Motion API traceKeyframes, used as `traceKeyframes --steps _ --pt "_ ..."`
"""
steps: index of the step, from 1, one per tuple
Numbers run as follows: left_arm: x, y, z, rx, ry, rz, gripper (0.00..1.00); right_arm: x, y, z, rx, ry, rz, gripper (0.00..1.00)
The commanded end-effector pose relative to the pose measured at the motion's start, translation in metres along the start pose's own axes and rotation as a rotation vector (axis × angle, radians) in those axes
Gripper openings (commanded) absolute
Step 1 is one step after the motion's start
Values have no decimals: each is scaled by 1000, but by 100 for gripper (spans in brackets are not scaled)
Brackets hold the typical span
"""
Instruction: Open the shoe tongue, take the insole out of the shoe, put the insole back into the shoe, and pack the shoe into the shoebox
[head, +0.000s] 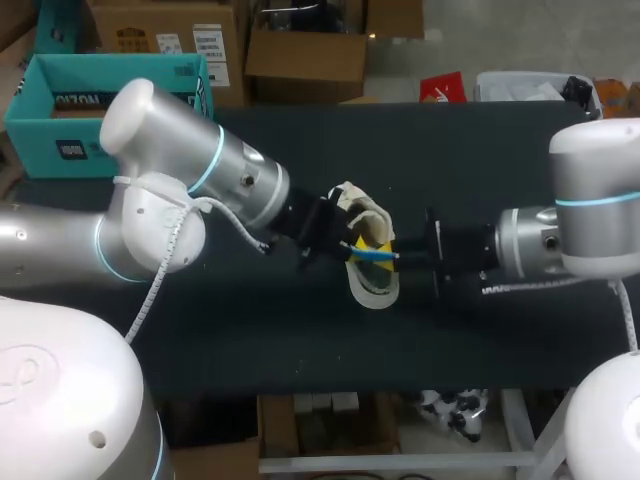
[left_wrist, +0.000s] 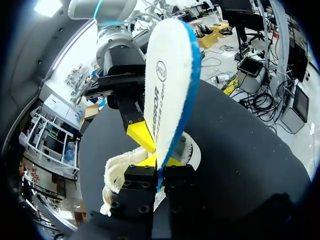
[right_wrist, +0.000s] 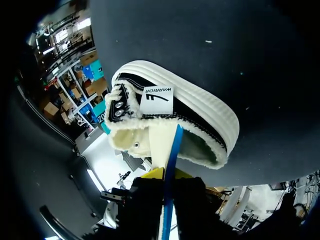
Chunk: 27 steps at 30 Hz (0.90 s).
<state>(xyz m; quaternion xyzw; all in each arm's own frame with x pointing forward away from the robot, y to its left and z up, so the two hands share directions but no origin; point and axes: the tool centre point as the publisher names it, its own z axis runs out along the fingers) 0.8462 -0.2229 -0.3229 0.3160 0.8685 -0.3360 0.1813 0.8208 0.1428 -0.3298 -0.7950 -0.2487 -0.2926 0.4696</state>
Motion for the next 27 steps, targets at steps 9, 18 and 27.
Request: traceKeyframes --steps 9,18,27 --pt "-5 13 11 -27 -1 -33 0 2 21 13 -41 -19 -51 0" --pt "-12 31 20 -29 8 -94 0 2 39 13 -71 -21 -56 0" --pt "-5 25 10 -12 -2 -101 42 0 44 11 -80 -14 -54 0"
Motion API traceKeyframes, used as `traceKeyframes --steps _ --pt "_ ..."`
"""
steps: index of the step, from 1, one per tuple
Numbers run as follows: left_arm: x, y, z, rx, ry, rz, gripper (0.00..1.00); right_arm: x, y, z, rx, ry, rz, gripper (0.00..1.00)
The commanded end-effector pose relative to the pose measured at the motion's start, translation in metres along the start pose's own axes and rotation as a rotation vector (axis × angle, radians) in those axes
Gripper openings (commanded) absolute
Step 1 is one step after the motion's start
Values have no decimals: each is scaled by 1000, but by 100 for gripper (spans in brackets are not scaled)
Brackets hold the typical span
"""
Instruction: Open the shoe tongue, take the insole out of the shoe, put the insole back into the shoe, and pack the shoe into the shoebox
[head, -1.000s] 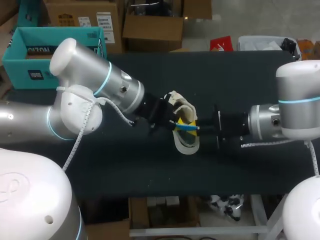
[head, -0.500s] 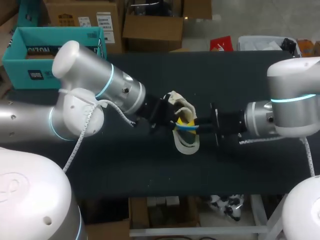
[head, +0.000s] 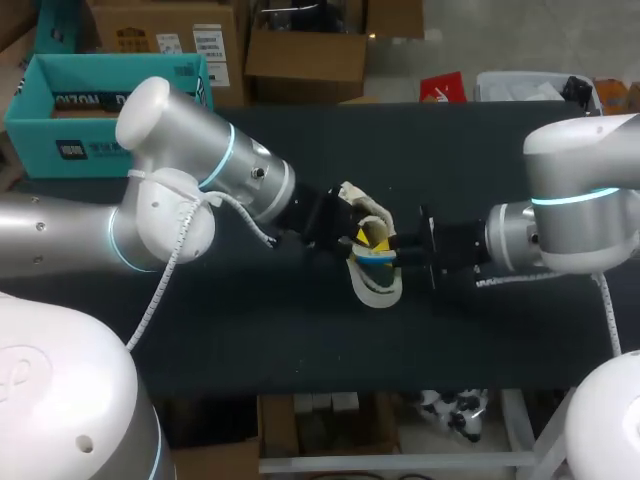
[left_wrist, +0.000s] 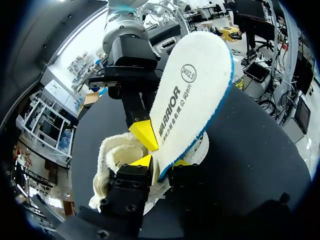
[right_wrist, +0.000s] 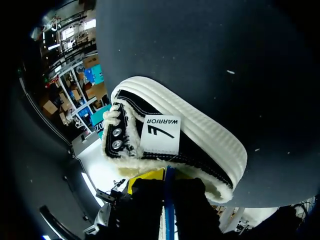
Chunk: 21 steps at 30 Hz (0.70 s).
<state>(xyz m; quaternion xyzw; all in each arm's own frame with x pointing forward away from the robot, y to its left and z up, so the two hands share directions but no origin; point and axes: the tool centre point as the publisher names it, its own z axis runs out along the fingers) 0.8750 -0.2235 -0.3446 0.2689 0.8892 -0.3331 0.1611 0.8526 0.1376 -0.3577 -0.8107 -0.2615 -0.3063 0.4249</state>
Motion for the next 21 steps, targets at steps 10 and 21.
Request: traceKeyframes --steps 10,21 --pt "21 -21 -25 52 -46 51 39 -5 3 -7 -23 22 7 0" --pt "19 -24 -12 42 -33 68 3 -4 1 -4 -20 25 21 0"
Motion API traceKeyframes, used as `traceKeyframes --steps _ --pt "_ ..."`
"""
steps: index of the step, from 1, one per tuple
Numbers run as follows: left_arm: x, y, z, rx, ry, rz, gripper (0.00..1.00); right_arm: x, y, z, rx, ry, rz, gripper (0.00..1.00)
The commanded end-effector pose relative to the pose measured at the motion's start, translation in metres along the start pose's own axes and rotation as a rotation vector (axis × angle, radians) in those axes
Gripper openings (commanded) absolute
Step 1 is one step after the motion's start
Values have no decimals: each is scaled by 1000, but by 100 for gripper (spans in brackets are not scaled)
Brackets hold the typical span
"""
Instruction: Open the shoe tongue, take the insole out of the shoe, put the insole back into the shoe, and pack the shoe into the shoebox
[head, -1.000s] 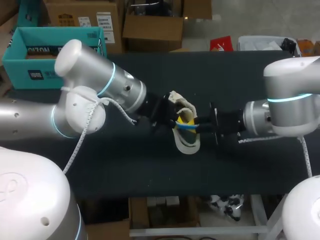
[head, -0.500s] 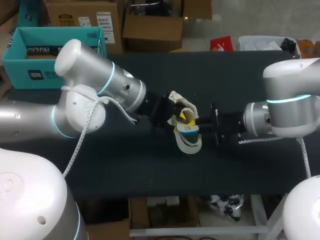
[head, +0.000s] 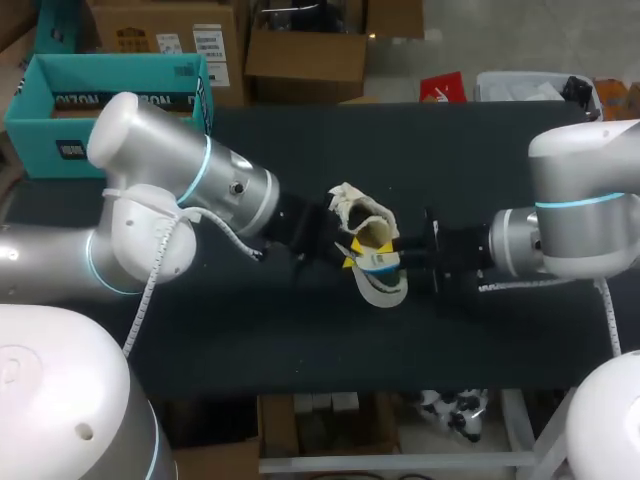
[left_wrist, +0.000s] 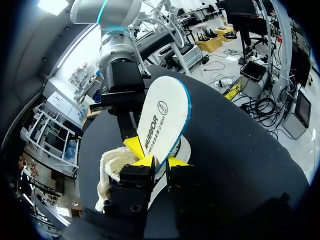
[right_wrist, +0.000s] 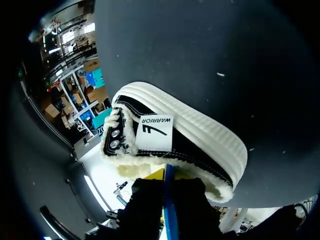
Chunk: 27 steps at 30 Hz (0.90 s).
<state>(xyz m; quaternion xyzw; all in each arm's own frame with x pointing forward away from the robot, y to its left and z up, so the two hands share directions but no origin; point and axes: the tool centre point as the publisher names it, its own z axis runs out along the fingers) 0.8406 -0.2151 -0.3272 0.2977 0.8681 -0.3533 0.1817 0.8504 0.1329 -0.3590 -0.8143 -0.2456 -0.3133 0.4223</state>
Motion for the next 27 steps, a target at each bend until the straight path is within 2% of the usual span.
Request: traceKeyframes --steps 1,4,7,8,10,12,15,17,19,20,27 --pt "-3 1 11 -6 2 -2 0 0 -2 -1 2 3 2 0" --pt "-4 2 11 -14 -1 -6 0 0 -9 -6 -6 3 -1 66" --pt "-4 5 11 -22 -8 -11 0 1 -19 -13 -24 1 -9 80" --pt "-4 5 10 -22 -9 -12 0 0 -22 -15 -27 1 -10 80" --pt "-4 6 10 -27 -15 -17 0 0 -26 -18 -36 -5 -11 69" --pt "-5 8 10 -29 -17 -21 0 -1 -30 -20 -42 -8 -9 51" --pt "-5 8 10 -29 -20 -25 0 -2 -32 -22 -51 -13 -3 44" --pt "-5 8 10 -29 -21 -25 0 -3 -33 -23 -55 -12 -2 34" --pt "-5 9 9 -29 -23 -25 0 -3 -33 -24 -58 -10 -1 5" --pt "-5 9 9 -30 -24 -24 0 -3 -33 -24 -60 -9 0 0" --pt "-4 6 5 -29 -28 -17 0 0 -27 -18 -51 -16 -14 0"
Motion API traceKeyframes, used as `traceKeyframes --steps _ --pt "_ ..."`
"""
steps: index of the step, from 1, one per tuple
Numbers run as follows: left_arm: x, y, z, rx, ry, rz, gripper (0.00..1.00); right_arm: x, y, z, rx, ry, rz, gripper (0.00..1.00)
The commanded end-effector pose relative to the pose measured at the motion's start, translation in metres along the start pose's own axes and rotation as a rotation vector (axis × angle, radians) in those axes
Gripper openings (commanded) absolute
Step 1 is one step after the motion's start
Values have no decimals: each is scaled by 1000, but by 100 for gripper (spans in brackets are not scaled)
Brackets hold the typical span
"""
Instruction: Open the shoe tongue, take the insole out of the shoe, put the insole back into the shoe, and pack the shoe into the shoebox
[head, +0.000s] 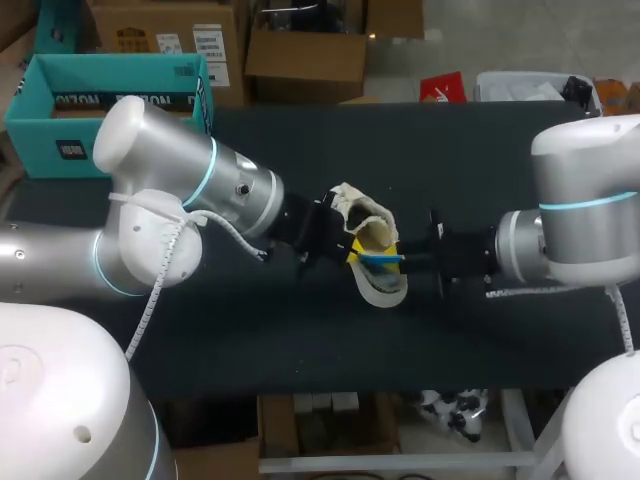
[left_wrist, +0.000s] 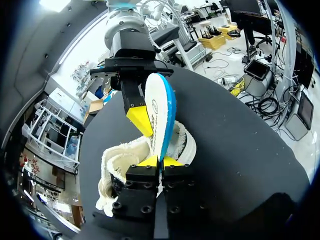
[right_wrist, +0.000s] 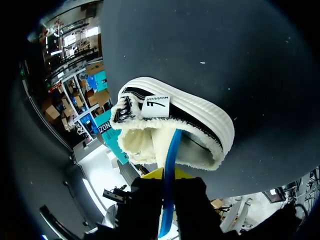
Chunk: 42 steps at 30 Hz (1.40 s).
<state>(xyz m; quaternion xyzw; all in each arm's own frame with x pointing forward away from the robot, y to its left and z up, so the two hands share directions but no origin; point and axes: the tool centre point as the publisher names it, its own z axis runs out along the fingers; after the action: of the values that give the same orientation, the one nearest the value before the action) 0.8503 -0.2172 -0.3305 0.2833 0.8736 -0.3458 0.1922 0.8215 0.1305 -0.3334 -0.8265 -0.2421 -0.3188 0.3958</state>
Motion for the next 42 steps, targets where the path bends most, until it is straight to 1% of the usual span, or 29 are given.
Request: traceKeyframes --steps 1,2,3,5,7,10,12,15,16,18,19,21,23,24,28,30,34,36,37,38,42 --pt "3 -2 -1 1 -6 2 0 3 5 5 6 -8 -9 0" --pt "4 -3 -1 2 -5 4 30 3 5 5 1 -8 -18 0" --pt "4 -4 -2 3 -6 7 42 4 6 5 -3 -8 -22 0" --pt "4 -6 -4 8 -11 12 49 6 6 4 -6 -12 -41 0" --pt "4 -8 -5 10 -14 16 50 8 5 3 -10 -16 -53 0" --pt "3 -12 -6 11 -20 26 49 11 2 0 -22 -22 -81 0" --pt "3 -14 -5 11 -25 33 45 13 -1 -2 -29 -25 -103 0" --pt "1 -17 -5 3 -35 39 34 15 -4 -4 -36 -32 -122 0" --pt "1 -18 -4 1 -37 40 28 15 -5 -5 -37 -34 -126 0" --pt "1 -19 -4 -3 -43 41 18 14 -5 -5 -39 -39 -134 0" --pt "1 -20 -3 -5 -44 42 18 14 -6 -7 -40 -39 -138 0" --pt "1 -21 -2 -11 -44 41 22 12 -6 -9 -41 -37 -144 0" --pt "1 -21 -1 -15 -45 40 31 11 -6 -10 -43 -37 -149 0" --pt "1 -21 0 -21 -45 38 39 11 -6 -10 -42 -37 -151 0" --pt "1 -18 5 -45 -45 24 45 8 -6 -14 -41 -34 -167 0" --pt "0 -16 6 -55 -51 14 44 7 -5 -14 -39 -33 -170 0" --pt "-2 -12 10 -74 -65 -5 35 6 -4 -15 -32 -39 -179 0" --pt "-4 -10 12 -83 -70 -11 27 5 -3 -15 -28 -45 -188 0" --pt "-4 -9 14 -89 -74 -14 19 5 -3 -14 -27 -47 -192 0" --pt "-4 -9 15 -90 -74 -14 0 4 -3 -14 -25 -48 -196 0" --pt "-4 -6 21 -126 -70 -12 0 1 0 -11 -17 -59 -213 0"
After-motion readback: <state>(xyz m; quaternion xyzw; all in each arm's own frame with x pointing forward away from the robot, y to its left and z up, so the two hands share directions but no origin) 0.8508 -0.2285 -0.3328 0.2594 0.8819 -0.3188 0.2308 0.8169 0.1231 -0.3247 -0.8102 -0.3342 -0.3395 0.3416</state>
